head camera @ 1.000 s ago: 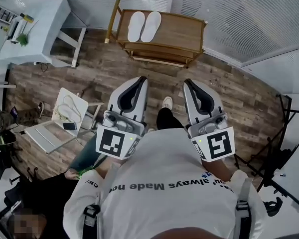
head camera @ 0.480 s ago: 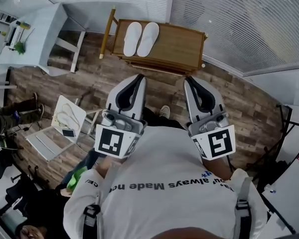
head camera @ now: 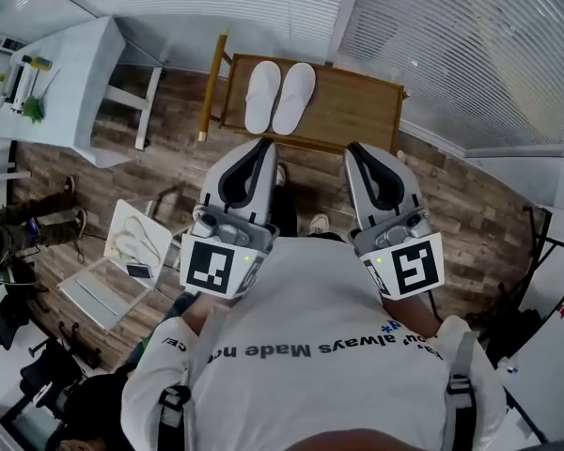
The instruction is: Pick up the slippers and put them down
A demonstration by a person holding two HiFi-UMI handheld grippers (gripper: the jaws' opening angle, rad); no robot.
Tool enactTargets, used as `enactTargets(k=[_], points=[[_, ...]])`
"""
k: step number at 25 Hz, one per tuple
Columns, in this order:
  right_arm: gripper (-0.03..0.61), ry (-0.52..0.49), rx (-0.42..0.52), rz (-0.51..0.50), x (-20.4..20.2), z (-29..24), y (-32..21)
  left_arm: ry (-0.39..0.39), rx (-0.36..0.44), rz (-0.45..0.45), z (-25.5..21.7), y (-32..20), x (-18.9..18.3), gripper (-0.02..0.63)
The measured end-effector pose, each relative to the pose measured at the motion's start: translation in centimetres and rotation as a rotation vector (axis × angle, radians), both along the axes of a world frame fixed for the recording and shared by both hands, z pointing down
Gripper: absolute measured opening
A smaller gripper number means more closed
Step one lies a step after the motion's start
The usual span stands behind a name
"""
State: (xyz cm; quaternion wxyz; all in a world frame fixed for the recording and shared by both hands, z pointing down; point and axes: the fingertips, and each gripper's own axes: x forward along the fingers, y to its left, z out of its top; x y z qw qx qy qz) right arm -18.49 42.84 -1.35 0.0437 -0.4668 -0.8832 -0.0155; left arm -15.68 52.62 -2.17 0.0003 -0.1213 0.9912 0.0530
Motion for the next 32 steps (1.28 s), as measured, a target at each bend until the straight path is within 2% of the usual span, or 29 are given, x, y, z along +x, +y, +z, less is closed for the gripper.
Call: enactTargets(k=[7,12,18,24,32], points=[[0.017,-0.017,0.006,0.022,-5.4,-0.8,7.7,0.006,0.005,0.047,0.0,7.0,-5.6,0.014],[0.017,-0.019,0.001,0.054,-8.5,-0.7,10.8,0.007,-0.006,0.088,0.2,10.0,-9.0,0.014],[0.017,-0.003,0.000,0.084,-10.7,-0.2,11.4,0.031,-0.002,0.111,1.1,10.8,-11.4,0.014],[0.018,0.025,0.001,0.083,-12.3,0.4,10.2,0.070,-0.005,0.097,2.2,10.1,-12.8,0.014],[0.025,0.094,0.041,0.075,-14.0,5.3,9.7,0.131,-0.008,0.087,6.6,10.4,-14.4,0.015]])
